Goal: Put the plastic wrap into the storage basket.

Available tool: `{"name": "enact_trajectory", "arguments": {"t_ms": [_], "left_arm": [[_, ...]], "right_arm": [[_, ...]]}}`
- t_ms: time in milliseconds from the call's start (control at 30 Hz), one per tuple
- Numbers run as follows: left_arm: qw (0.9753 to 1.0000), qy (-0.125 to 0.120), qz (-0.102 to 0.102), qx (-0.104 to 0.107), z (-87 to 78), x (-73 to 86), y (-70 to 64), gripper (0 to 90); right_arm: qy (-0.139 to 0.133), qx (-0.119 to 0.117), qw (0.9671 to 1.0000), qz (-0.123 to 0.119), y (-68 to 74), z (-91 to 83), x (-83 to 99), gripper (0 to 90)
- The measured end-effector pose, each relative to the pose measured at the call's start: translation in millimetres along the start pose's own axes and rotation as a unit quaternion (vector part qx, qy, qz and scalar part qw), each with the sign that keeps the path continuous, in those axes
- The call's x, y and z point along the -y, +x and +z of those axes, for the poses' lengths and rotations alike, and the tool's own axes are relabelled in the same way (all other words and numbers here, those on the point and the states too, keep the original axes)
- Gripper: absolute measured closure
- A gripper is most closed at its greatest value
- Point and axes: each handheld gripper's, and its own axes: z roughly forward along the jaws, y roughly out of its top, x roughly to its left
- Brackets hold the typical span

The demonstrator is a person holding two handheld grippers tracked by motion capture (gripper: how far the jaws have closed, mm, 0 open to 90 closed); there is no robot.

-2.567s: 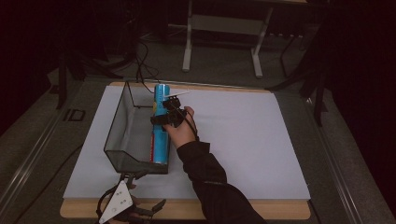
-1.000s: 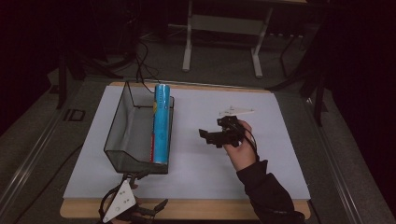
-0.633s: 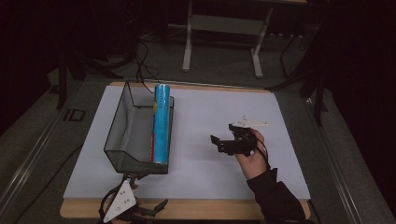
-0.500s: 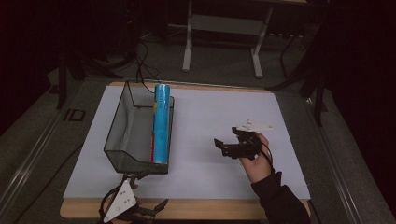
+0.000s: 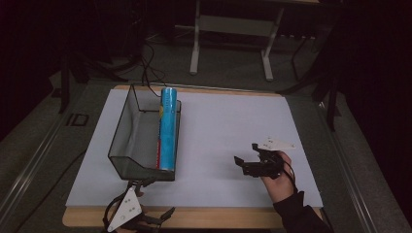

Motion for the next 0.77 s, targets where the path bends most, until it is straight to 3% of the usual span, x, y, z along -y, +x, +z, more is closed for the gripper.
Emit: {"name": "enact_trajectory", "arguments": {"t_ms": [200,500,767], "left_arm": [[1.0,0.001,0.002,0.001,0.0,-0.2,-0.5,0.8],[1.0,-0.001,0.003,0.0,-0.9,-0.6,-0.3,0.8],[1.0,-0.002,0.002,0.001,-1.0,-0.4,0.4,0.8]], "right_arm": [[0.006,-0.013,0.9998,0.015,-4.7,-3.2,9.5,14.4],[0.026,-0.011,0.9996,-0.001,-4.4,4.0,29.2,14.4],[0.019,-0.008,0.9998,-0.006,-5.3,4.0,28.4,14.4]]}}
